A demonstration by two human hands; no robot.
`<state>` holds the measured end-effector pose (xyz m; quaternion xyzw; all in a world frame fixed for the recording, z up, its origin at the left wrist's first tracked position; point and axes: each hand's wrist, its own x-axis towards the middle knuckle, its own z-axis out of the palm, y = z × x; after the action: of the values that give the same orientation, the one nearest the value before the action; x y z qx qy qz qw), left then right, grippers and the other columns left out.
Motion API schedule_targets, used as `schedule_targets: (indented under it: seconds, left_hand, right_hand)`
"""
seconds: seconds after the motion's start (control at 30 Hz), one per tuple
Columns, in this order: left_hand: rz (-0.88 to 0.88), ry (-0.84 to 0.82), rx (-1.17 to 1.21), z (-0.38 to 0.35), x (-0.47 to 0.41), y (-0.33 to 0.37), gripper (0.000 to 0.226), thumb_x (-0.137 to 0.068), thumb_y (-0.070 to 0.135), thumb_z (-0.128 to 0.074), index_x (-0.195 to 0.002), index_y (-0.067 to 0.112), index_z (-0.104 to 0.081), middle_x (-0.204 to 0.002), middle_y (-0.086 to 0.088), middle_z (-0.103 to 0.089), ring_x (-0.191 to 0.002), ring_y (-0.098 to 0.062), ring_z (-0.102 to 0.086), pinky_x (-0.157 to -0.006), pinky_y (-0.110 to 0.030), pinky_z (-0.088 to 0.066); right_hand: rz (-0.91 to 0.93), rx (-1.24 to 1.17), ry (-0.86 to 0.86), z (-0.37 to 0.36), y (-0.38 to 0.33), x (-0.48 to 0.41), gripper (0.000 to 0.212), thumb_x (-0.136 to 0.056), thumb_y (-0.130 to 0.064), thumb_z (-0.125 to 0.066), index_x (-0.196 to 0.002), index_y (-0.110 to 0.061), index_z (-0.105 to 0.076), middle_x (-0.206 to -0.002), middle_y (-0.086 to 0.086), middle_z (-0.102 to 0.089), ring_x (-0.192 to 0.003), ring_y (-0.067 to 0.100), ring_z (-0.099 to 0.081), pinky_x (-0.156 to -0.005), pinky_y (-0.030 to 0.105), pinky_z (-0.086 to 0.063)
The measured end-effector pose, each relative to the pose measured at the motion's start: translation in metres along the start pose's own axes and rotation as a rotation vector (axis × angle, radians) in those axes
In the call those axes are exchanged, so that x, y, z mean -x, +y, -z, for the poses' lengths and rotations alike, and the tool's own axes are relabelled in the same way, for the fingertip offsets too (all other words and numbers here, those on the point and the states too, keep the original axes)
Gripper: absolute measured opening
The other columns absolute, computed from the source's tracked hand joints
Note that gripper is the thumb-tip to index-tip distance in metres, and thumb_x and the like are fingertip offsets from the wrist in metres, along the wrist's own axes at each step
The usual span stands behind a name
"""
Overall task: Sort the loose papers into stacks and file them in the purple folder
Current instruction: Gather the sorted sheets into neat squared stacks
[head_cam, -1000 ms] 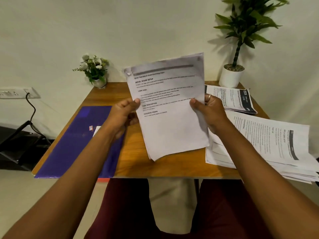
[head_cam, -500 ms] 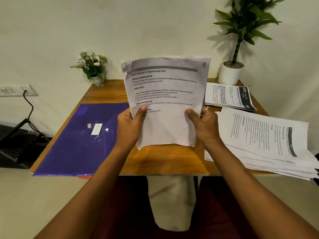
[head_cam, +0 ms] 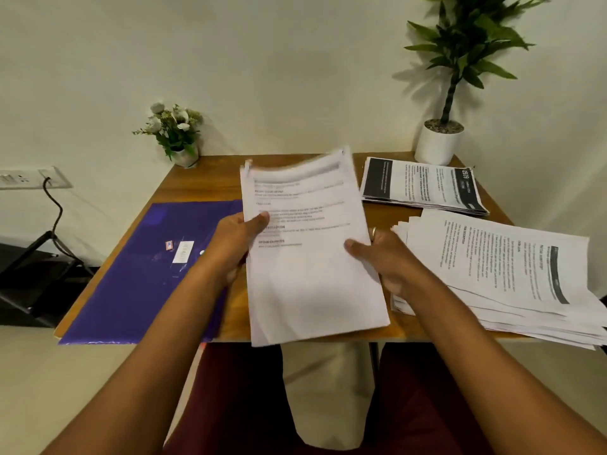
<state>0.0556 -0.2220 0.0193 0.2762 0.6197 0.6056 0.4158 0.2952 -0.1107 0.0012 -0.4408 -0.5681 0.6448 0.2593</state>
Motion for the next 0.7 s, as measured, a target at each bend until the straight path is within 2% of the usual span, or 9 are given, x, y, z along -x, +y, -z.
schedule_targets:
  seconds: [0.07,0.17,0.23,0.3,0.37,0.43,0.5,0.6,0.7]
  left_hand:
    - [0.079,0.061,-0.088,0.001,-0.010,-0.012,0.022,-0.099,0.022,-0.065,-0.115,0.009,-0.070,-0.107,-0.009,-0.077,-0.089,-0.024,-0.077,-0.076,-0.039,-0.062]
    - [0.129,0.146,-0.178,-0.003,-0.023,-0.035,0.017,-0.100,0.022,-0.064,-0.109,0.009,-0.069,-0.097,-0.004,-0.077,-0.075,-0.017,-0.077,-0.059,-0.029,-0.060]
    - [0.094,0.177,-0.255,-0.004,-0.027,-0.049,0.015,-0.100,0.023,-0.064,-0.108,0.011,-0.070,-0.100,-0.003,-0.077,-0.075,-0.015,-0.076,-0.061,-0.029,-0.061]
    - [0.032,0.210,-0.360,-0.004,-0.026,-0.060,0.015,-0.100,0.025,-0.063,-0.108,0.016,-0.071,-0.106,-0.002,-0.077,-0.076,-0.013,-0.076,-0.062,-0.028,-0.060]
    - [-0.030,0.246,-0.438,-0.004,-0.022,-0.068,0.020,-0.100,0.026,-0.063,-0.113,0.014,-0.070,-0.110,-0.003,-0.076,-0.076,-0.012,-0.073,-0.056,-0.022,-0.057]
    - [-0.075,0.264,-0.493,-0.005,-0.021,-0.073,0.025,-0.100,0.026,-0.063,-0.118,0.010,-0.070,-0.114,-0.004,-0.074,-0.074,-0.009,-0.070,-0.050,-0.015,-0.053]
    - [-0.096,0.279,-0.519,-0.007,-0.020,-0.075,0.027,-0.099,0.024,-0.062,-0.120,0.008,-0.069,-0.115,-0.004,-0.073,-0.070,-0.006,-0.067,-0.046,-0.011,-0.049]
    - [-0.117,0.281,-0.520,-0.008,-0.020,-0.077,0.027,-0.099,0.023,-0.062,-0.120,0.008,-0.069,-0.116,-0.004,-0.073,-0.069,-0.004,-0.065,-0.046,-0.010,-0.049]
    - [-0.136,0.275,-0.527,-0.009,-0.020,-0.077,0.027,-0.100,0.024,-0.062,-0.121,0.008,-0.069,-0.117,-0.004,-0.073,-0.069,-0.005,-0.065,-0.047,-0.010,-0.049]
  right_hand:
    - [-0.094,0.063,-0.013,-0.003,0.017,0.000,0.033,-0.094,-0.021,-0.072,-0.126,-0.018,-0.064,-0.126,-0.001,-0.070,-0.111,0.023,-0.068,-0.101,0.046,-0.053]
    - [-0.148,0.179,-0.002,-0.009,0.034,0.001,0.032,-0.094,-0.024,-0.072,-0.124,-0.017,-0.063,-0.124,-0.003,-0.069,-0.102,0.018,-0.066,-0.087,0.034,-0.055]
    - [-0.143,0.306,0.022,-0.009,0.033,0.001,0.027,-0.094,-0.031,-0.072,-0.117,-0.018,-0.063,-0.113,-0.007,-0.068,-0.089,0.010,-0.064,-0.070,0.027,-0.051]
    - [-0.072,0.503,0.132,-0.006,0.026,-0.004,0.029,-0.093,-0.042,-0.070,-0.103,-0.015,-0.067,-0.099,-0.007,-0.070,-0.079,0.010,-0.064,-0.064,0.027,-0.050]
    - [0.042,0.715,0.313,-0.001,0.018,-0.013,0.033,-0.095,-0.049,-0.065,-0.091,-0.016,-0.069,-0.091,-0.004,-0.070,-0.077,0.012,-0.065,-0.068,0.029,-0.049]
    - [0.143,0.819,0.450,0.003,0.010,-0.029,0.026,-0.098,-0.045,-0.061,-0.093,-0.020,-0.066,-0.098,-0.004,-0.069,-0.084,0.013,-0.063,-0.073,0.027,-0.046]
    - [0.231,0.807,0.432,0.003,0.003,-0.052,0.017,-0.100,-0.038,-0.060,-0.105,-0.024,-0.066,-0.115,0.000,-0.070,-0.095,0.016,-0.062,-0.078,0.025,-0.047]
    - [0.325,0.894,0.352,-0.006,-0.006,-0.090,0.032,-0.101,-0.031,-0.061,-0.131,-0.021,-0.065,-0.144,0.004,-0.057,-0.126,0.023,-0.055,-0.101,0.030,-0.047]
    - [0.335,0.999,0.272,-0.017,-0.012,-0.121,0.042,-0.101,-0.028,-0.062,-0.141,-0.017,-0.059,-0.147,0.007,-0.053,-0.131,0.025,-0.050,-0.103,0.034,-0.046]
